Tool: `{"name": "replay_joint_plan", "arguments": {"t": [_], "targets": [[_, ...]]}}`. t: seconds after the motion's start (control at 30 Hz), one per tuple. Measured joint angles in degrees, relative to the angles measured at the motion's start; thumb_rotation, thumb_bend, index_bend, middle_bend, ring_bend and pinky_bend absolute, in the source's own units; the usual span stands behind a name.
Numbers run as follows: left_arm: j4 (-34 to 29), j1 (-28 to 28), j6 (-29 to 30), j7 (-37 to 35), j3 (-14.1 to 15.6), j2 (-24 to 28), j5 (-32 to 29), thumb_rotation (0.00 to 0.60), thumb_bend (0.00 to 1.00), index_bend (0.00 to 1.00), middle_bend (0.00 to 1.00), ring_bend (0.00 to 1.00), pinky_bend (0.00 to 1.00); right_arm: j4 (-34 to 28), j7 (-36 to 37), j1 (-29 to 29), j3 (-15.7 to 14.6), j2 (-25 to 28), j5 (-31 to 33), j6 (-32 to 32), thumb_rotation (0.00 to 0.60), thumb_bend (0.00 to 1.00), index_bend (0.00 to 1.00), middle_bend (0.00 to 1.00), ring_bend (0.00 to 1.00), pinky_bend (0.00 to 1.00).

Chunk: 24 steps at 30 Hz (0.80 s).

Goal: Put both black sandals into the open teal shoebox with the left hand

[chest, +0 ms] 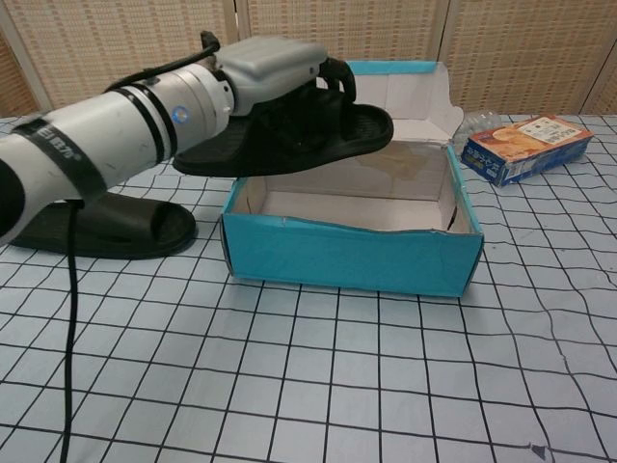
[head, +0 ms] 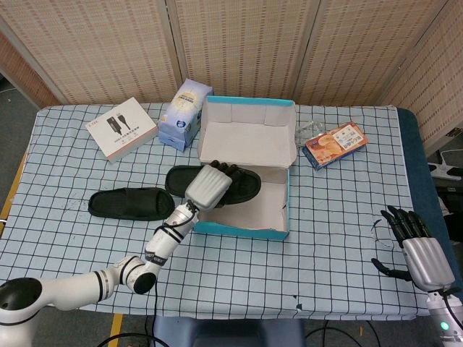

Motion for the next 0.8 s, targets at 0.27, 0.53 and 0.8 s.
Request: {"name": "replay_joint_plan", "arguments": {"t": [0.27,0.53,0.8], "targets": [[9.16,-8.44,-1.63,-0.7,-1.26,-8.26,-1.73,0.6,0.48,0.41,0.58,0.52,0.61,0.65,0.52,1.27,0.28,-0.34,1.52,-3.02,0.471,0.15,0.0,0.0,0.0,0.0],[16.84,-13.53,-1.94,0.69,-1.37,-12.93,-3.76,0.6,0.48,0.41,0.58,0.52,0.62,1.02,2.39,1.9,-0.14,0.03,1.37,-4.4,0.471,0.15,0.0,0.0,0.0,0.0],[19.06,-16.42,1.51,0.51,-2.14,-13.74,-2.88,0.6,0.48,0.41,0.58,0.52,0.63,1.51,3.17,2.52,-0.16,0.1,2.17,-5.9,0.471,0.15,0.0,0.0,0.0,0.0]]}}
